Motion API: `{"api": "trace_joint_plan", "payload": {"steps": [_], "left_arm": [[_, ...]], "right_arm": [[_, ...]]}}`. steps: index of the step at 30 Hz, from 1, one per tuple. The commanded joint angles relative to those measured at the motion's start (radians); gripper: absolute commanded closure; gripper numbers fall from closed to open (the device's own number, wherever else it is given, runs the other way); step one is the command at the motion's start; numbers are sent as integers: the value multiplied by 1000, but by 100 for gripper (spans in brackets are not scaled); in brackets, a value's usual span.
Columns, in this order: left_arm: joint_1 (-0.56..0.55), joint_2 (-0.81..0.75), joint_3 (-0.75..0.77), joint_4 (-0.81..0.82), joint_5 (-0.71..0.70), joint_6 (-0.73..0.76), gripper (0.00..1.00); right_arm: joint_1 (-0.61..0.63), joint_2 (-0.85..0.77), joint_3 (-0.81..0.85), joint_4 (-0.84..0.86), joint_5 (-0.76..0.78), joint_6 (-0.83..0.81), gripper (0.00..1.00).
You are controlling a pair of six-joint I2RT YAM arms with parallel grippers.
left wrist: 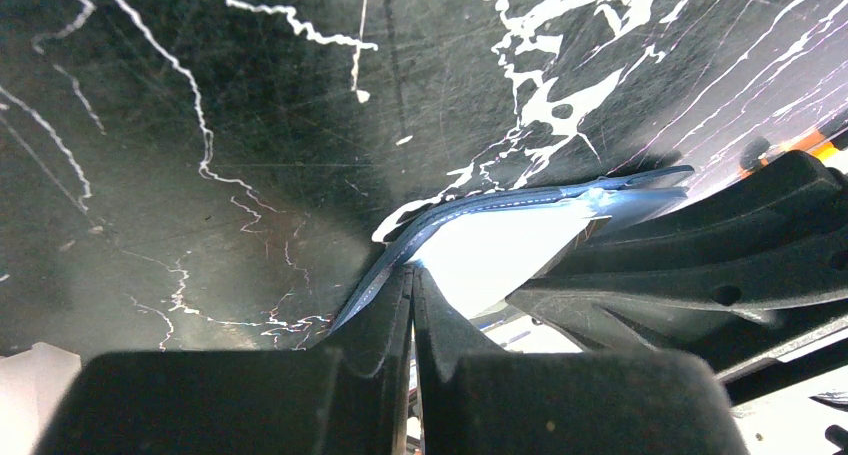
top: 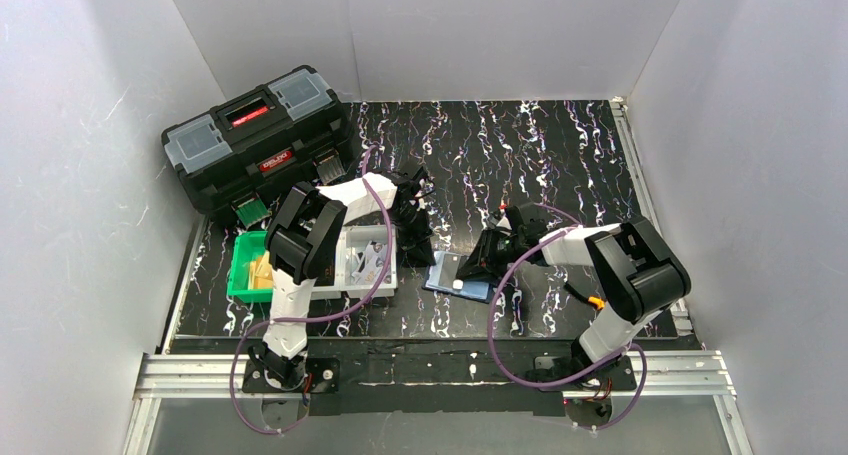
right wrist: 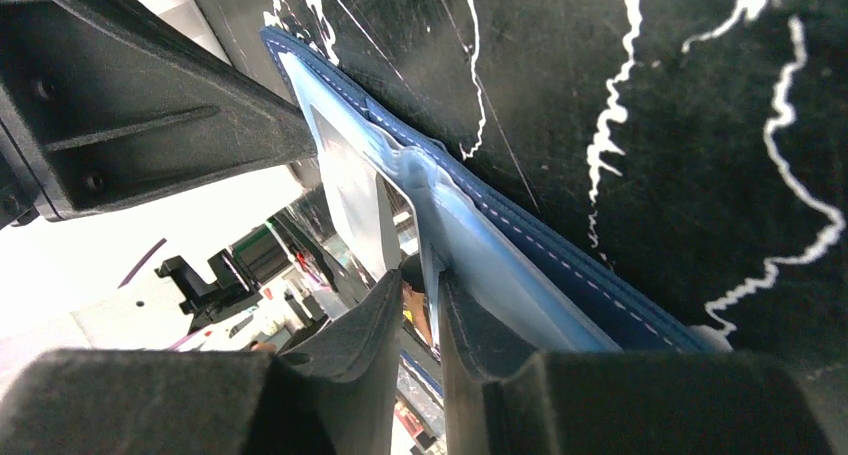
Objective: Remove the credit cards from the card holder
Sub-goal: Remove the credit card from the card holder.
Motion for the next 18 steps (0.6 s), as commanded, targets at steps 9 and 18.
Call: {"api": "trace_joint_plan", "payload": {"steps": [9,18], "left_arm": [[-15,143,-109,24,-297,0,100],[-5,151,-104,24,-311,-12,100]], "right_arm": [[-28,-9,-2,-41,60,-23,99],[-62,-138,-64,-133,111,-78,99]]}}
